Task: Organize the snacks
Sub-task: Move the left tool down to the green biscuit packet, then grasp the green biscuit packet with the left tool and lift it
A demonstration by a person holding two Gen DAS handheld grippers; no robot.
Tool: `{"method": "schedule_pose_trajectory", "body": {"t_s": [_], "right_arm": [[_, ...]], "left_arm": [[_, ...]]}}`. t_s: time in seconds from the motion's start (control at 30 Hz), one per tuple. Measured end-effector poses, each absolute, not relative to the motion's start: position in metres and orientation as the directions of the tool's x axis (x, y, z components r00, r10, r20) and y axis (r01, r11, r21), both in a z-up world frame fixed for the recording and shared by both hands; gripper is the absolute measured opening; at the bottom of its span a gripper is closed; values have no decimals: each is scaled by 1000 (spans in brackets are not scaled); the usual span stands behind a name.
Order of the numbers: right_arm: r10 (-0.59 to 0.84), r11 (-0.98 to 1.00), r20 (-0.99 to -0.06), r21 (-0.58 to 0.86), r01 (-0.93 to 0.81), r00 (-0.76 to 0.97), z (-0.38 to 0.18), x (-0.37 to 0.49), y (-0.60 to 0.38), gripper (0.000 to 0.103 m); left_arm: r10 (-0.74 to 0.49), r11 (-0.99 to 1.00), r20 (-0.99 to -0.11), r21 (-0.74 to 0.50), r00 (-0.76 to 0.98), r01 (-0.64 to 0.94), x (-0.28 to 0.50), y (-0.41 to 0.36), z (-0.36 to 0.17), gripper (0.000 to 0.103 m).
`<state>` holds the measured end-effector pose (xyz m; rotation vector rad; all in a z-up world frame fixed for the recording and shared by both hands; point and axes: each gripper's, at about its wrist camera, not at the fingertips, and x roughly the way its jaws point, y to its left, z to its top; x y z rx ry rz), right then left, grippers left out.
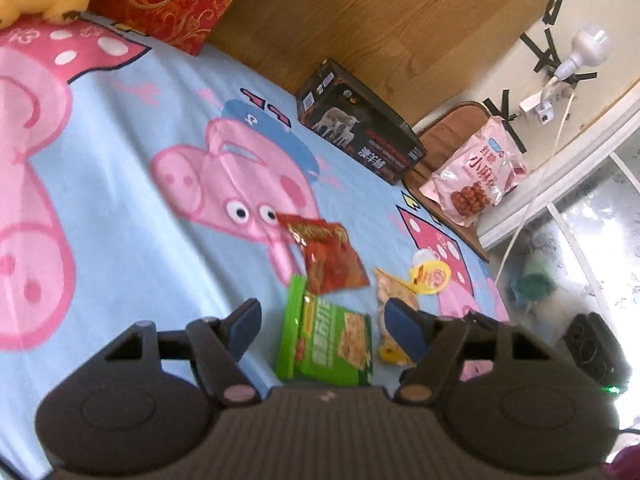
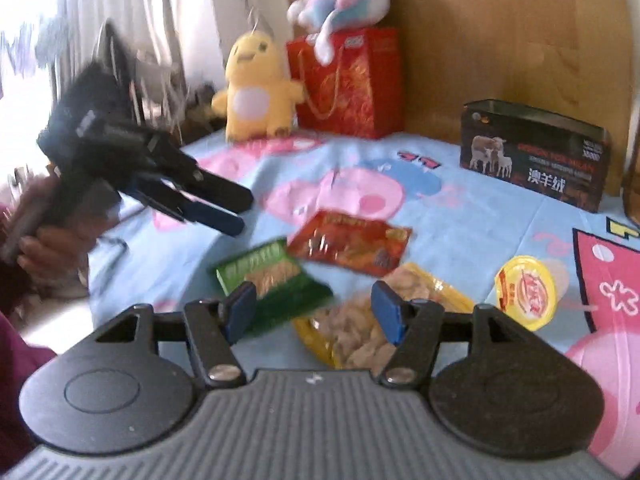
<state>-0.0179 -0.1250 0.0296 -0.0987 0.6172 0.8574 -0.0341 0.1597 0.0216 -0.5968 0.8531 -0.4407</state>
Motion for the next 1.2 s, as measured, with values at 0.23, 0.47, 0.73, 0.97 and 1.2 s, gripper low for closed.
{"method": "schedule_pose_trajectory", "body": {"t_s": [0.23,0.47,0.73,0.97,1.2], "right_arm": [[703,590,-571,135,-796,424,26,-39,-90,66],[559,717,-624,33,-696,546,14,-29,-91,54],[546,753,-607,53,-656,577,18,-37,-114,52],[532,742,-605,-4,-670,593,15,-33,-105,57],[562,731,-612,53,-680,556,16,-29,-89,37]], "left_arm": [[-584,769,-566,-616,583,172,-40,146,24,66],[-549,814,-626,-549,554,187,-34,115,16,61],[-580,800,-623,-556,525,224,-31,99,15,61],[-555,806,-616,-563,559,179,-32,118,21,61],[-553,813,-629,-551,547,189,-26,105,20,49]]}}
